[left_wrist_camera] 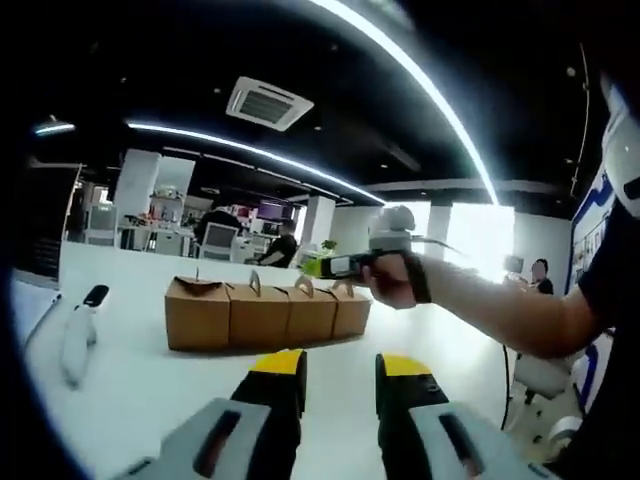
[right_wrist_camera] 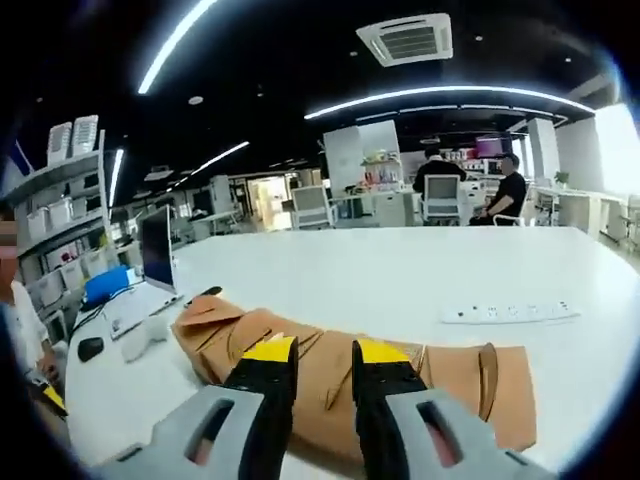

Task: Pick up one paper box from the group, open the paper box, and remove the item inside

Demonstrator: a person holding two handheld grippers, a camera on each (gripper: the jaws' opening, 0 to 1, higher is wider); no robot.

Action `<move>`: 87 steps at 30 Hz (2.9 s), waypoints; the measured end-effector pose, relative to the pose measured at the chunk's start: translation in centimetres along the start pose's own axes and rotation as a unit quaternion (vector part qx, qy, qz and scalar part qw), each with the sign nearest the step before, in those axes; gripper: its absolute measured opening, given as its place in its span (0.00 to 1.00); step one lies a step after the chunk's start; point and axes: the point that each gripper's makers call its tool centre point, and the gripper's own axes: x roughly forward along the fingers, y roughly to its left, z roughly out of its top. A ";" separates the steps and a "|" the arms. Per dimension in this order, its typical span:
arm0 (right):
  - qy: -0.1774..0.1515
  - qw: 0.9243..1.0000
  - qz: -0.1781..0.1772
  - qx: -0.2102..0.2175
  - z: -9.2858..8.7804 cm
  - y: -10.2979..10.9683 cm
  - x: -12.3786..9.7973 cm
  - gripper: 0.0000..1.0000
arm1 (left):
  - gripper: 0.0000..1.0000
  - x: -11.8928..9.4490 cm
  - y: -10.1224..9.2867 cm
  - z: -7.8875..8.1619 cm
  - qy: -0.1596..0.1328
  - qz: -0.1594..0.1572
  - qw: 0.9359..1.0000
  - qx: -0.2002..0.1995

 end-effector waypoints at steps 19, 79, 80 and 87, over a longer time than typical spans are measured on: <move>0.009 0.999 -0.043 -0.022 -1.5 -0.9 0.5 0.23 | 0.29 -0.5 0.2 -1.3 0.025 0.004 1.000 -0.002; -0.036 0.993 -0.109 0.019 -1.4 -0.9 0.1 0.02 | 0.29 -1.8 0.7 -2.8 0.046 -0.001 0.999 0.010; -0.036 0.993 -0.109 0.020 -1.3 -0.9 0.1 0.02 | 0.29 -1.8 0.7 -2.8 0.047 -0.001 0.999 0.010; -0.050 0.992 -0.111 0.032 -0.5 -0.5 -0.4 0.03 | 0.29 -2.2 0.9 -2.9 0.046 0.003 0.999 0.009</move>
